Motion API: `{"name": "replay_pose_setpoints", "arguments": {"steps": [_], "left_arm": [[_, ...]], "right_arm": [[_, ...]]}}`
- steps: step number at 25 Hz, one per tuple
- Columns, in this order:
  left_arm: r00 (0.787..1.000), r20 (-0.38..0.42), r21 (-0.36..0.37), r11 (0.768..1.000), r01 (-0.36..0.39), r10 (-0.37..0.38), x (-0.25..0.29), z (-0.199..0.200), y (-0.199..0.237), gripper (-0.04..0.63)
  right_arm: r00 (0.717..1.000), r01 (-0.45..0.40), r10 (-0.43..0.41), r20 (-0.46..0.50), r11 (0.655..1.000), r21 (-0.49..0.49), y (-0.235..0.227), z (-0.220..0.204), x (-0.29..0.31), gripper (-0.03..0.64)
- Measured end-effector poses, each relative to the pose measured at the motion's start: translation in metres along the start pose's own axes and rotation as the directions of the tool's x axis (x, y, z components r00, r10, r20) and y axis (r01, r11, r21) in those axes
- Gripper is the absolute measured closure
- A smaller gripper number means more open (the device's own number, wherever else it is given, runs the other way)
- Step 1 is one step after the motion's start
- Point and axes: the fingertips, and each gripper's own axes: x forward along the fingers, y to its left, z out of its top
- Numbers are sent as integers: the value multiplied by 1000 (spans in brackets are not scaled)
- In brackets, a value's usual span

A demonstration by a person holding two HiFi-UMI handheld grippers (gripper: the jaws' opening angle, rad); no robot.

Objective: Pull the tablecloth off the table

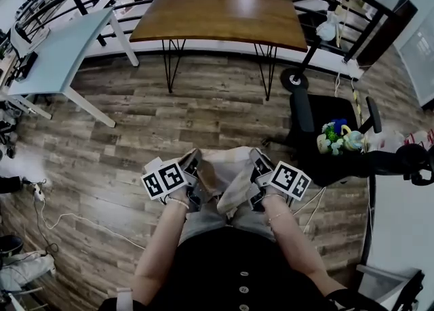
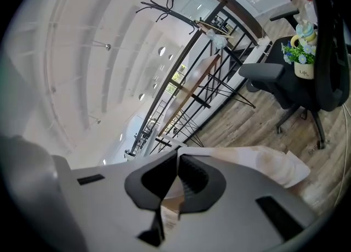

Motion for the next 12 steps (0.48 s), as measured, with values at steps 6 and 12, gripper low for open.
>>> {"name": "replay_pose_setpoints", "arguments": {"steps": [6,12], "left_arm": [[1000,-7,-4,1000,-13,13,-3,-5,4,578],[1000,-5,-7,1000,-17,17,-4,-7,3,578]], "right_arm": [[1000,-5,6,-16,1000,9,-2,-3,0,589],[1000,-4,4,-22,1000,-11,-2,-5,-2,590]]}}
